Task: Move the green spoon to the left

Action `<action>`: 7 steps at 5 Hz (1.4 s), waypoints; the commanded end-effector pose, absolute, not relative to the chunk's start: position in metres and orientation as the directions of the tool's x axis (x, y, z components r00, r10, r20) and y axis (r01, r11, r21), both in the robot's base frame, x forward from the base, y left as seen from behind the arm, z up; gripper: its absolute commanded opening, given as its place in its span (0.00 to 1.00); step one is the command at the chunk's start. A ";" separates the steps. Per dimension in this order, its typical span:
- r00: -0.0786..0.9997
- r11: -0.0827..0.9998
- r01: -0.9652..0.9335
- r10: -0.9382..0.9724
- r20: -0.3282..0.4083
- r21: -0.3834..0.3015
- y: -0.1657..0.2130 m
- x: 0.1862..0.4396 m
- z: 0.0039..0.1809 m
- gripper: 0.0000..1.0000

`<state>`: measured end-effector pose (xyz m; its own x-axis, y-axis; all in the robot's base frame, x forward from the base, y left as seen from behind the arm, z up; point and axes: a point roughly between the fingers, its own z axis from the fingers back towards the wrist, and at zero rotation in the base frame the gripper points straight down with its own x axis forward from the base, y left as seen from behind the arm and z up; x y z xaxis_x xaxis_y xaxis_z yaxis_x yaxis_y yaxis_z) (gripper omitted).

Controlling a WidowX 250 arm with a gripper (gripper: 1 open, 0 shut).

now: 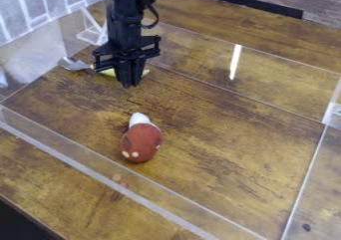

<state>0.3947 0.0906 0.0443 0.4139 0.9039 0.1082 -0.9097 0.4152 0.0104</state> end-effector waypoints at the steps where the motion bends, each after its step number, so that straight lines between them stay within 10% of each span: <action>1: 0.413 0.420 -0.907 0.900 0.143 -0.022 0.097 0.400 0.066 1.00; 2: 0.425 0.430 -0.903 0.894 0.141 -0.009 0.099 0.400 0.068 1.00; 3: 0.428 0.433 -0.901 0.893 0.138 -0.007 0.101 0.400 0.066 0.00; 4: 0.429 0.433 -0.901 0.893 0.135 -0.004 0.103 0.400 0.064 0.00; 5: 0.442 0.445 -0.896 0.888 0.129 0.005 0.105 0.399 0.066 1.00; 6: 0.452 0.454 -0.891 0.883 0.123 0.013 0.107 0.398 0.068 1.00; 7: 0.453 0.454 -0.891 0.884 0.117 0.015 0.108 0.399 0.066 0.00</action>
